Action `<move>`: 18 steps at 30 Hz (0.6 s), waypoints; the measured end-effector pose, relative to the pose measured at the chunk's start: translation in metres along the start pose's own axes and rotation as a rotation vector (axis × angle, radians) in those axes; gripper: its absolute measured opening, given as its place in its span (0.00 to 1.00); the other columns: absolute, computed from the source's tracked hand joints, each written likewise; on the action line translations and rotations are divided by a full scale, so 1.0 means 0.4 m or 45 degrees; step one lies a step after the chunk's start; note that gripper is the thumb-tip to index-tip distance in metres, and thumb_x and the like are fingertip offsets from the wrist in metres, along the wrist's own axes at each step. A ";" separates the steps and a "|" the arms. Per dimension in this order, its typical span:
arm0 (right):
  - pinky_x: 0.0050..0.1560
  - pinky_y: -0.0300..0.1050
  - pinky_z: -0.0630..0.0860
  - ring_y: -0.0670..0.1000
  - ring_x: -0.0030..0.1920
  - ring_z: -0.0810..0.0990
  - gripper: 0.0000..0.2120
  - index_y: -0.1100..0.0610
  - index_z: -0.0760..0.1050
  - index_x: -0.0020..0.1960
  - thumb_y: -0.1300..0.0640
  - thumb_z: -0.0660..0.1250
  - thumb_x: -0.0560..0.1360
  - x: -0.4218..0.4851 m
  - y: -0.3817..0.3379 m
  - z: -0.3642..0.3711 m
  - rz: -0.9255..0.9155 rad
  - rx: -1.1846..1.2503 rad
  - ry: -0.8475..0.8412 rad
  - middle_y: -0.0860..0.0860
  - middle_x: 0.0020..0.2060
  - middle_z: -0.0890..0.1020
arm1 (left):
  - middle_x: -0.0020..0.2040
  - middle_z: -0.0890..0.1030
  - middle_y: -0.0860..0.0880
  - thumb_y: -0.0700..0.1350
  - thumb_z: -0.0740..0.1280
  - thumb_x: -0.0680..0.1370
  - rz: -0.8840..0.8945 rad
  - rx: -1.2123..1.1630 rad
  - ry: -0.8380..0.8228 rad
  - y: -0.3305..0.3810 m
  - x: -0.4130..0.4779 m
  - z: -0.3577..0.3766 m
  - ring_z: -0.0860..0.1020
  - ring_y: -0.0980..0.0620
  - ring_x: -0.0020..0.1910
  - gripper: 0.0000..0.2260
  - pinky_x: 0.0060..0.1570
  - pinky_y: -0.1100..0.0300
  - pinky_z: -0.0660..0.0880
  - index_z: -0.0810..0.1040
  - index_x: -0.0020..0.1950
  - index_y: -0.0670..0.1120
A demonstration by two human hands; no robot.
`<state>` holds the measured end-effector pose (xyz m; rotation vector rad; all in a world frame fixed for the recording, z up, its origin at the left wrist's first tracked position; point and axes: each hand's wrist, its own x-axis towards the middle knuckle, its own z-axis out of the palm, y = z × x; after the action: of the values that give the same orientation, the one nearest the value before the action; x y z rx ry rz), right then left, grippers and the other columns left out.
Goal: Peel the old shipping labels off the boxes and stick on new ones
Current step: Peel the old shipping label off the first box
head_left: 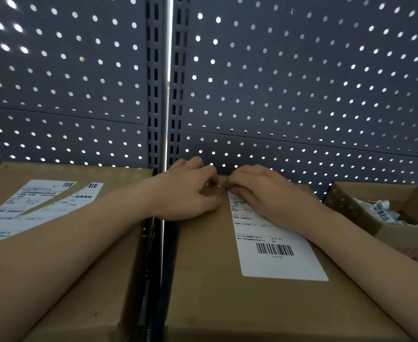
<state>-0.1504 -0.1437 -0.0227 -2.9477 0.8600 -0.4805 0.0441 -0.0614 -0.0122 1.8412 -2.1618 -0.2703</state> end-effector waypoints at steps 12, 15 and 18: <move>0.54 0.53 0.74 0.49 0.53 0.73 0.05 0.47 0.72 0.55 0.53 0.59 0.83 -0.004 -0.005 0.000 -0.002 -0.052 0.026 0.43 0.49 0.75 | 0.57 0.67 0.54 0.59 0.63 0.77 0.003 0.009 0.006 0.000 0.001 0.000 0.64 0.51 0.59 0.18 0.61 0.56 0.65 0.70 0.65 0.54; 0.56 0.54 0.74 0.48 0.55 0.73 0.07 0.48 0.74 0.58 0.52 0.59 0.82 -0.003 -0.004 -0.001 0.020 -0.034 0.014 0.44 0.52 0.77 | 0.56 0.67 0.54 0.59 0.63 0.77 0.004 0.007 0.009 -0.001 0.001 0.001 0.63 0.51 0.58 0.18 0.60 0.56 0.65 0.69 0.64 0.54; 0.55 0.55 0.75 0.49 0.55 0.73 0.07 0.49 0.75 0.57 0.53 0.60 0.82 -0.001 -0.007 -0.003 0.014 -0.058 0.001 0.44 0.51 0.77 | 0.55 0.67 0.54 0.59 0.63 0.78 0.004 0.009 0.005 -0.001 0.000 0.001 0.63 0.51 0.58 0.17 0.60 0.56 0.65 0.69 0.63 0.54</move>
<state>-0.1496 -0.1412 -0.0211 -2.9822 0.8987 -0.4684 0.0443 -0.0617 -0.0127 1.8400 -2.1659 -0.2584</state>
